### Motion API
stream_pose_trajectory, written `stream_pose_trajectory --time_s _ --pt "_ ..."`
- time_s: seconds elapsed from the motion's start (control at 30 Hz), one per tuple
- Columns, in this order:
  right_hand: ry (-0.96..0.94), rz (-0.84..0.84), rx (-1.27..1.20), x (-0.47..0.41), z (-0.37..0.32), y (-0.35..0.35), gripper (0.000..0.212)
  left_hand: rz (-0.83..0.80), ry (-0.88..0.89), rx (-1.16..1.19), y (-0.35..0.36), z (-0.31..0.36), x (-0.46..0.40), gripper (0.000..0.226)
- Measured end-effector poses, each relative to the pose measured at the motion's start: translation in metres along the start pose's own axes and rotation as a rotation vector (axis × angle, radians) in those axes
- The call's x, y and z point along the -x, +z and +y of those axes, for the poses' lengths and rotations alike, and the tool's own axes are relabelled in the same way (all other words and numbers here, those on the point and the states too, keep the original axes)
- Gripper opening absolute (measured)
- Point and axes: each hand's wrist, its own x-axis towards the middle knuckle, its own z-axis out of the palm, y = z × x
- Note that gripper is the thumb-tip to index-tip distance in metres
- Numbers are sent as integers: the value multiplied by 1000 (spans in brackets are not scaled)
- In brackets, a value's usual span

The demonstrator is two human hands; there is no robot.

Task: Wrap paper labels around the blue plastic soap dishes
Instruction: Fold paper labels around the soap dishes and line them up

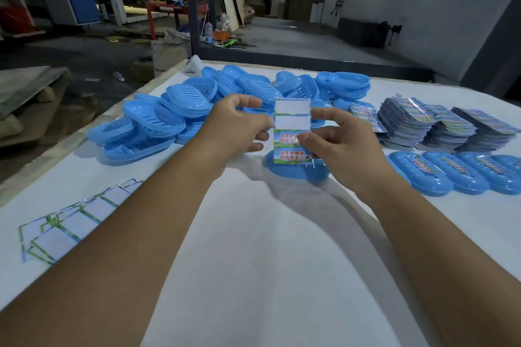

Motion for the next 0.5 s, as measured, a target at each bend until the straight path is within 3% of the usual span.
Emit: stream_pose_trajectory --time_s 0.1,0.3,0.5 --pt "17 23 9 -2 1 -3 35 -88 5 -157 2 -4 1 31" --pt "28 41 8 -3 1 -1 34 -85 67 -232 2 -2 2 36" --pt "-55 194 337 -2 2 -2 22 -116 157 -258 2 -1 6 41"
